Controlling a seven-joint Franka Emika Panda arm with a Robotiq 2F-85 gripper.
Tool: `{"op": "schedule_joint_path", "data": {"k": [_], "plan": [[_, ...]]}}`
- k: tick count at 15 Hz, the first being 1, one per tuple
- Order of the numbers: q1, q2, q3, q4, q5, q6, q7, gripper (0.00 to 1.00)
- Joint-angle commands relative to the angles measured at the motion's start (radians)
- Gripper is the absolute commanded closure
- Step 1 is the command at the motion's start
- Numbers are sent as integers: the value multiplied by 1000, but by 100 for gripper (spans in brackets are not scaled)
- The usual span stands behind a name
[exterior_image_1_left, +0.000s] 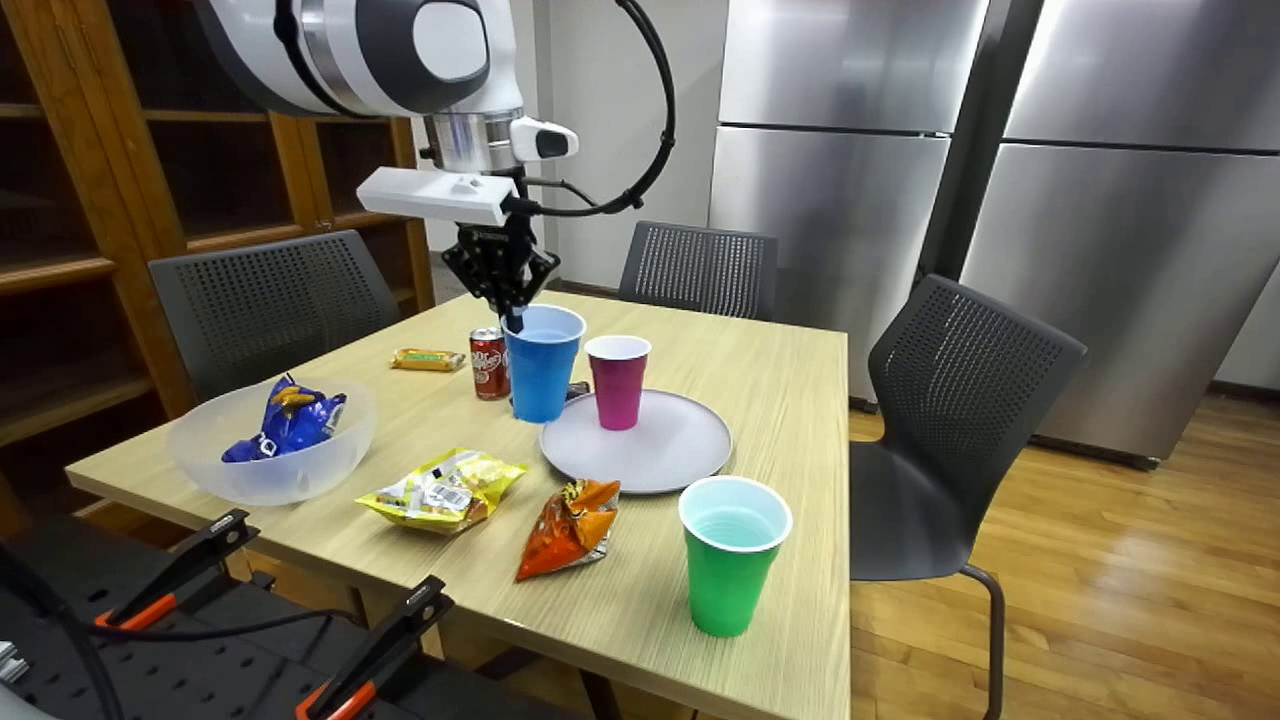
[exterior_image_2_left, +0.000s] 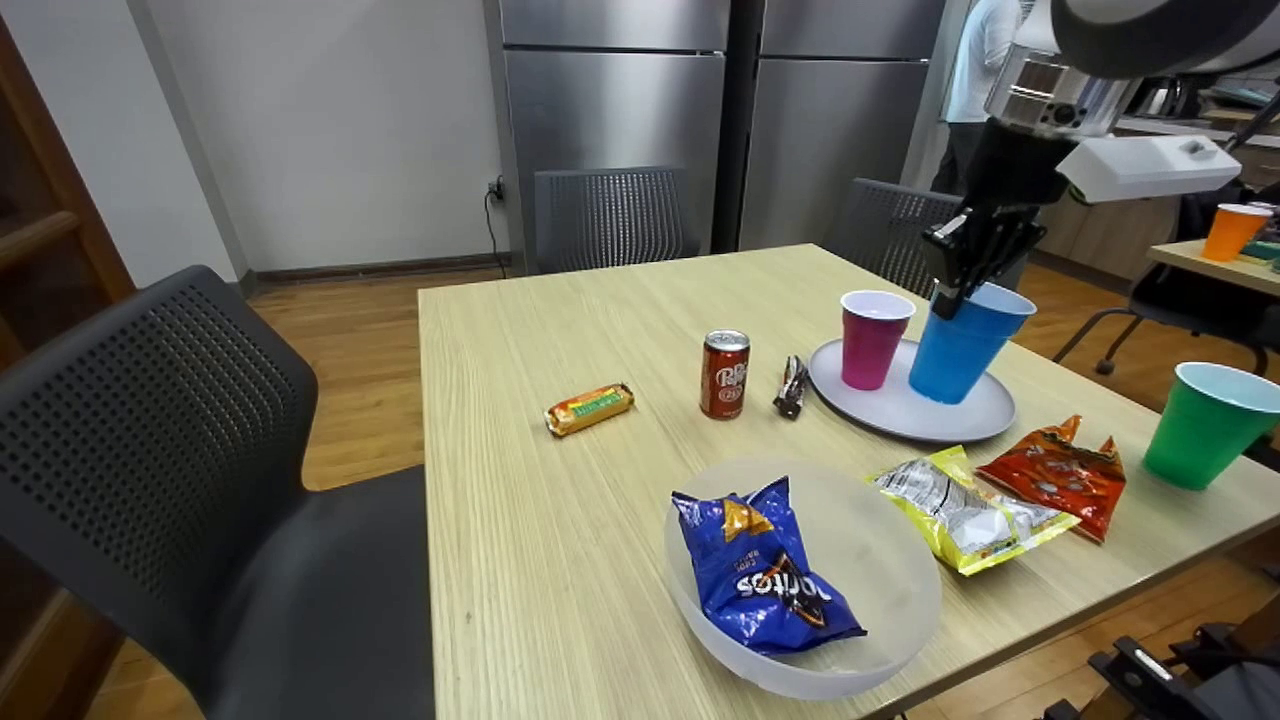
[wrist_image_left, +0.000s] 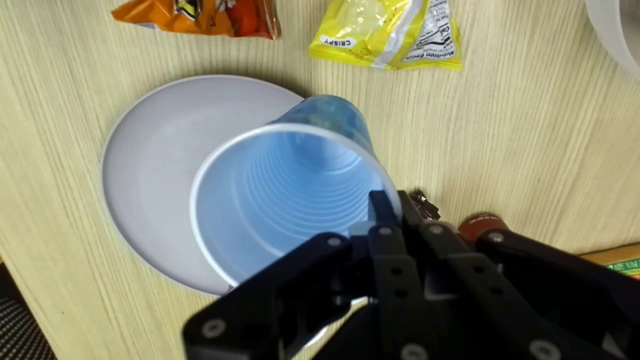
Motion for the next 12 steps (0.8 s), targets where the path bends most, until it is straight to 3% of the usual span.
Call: {"op": "schedule_joint_path", "data": {"k": [1, 5, 12], "plan": [[-66, -15, 21, 39, 7, -100, -64, 99], [-112, 7, 2, 72, -66, -108, -26, 99], [-171, 69, -19, 150, -88, -121, -41, 99]]}}
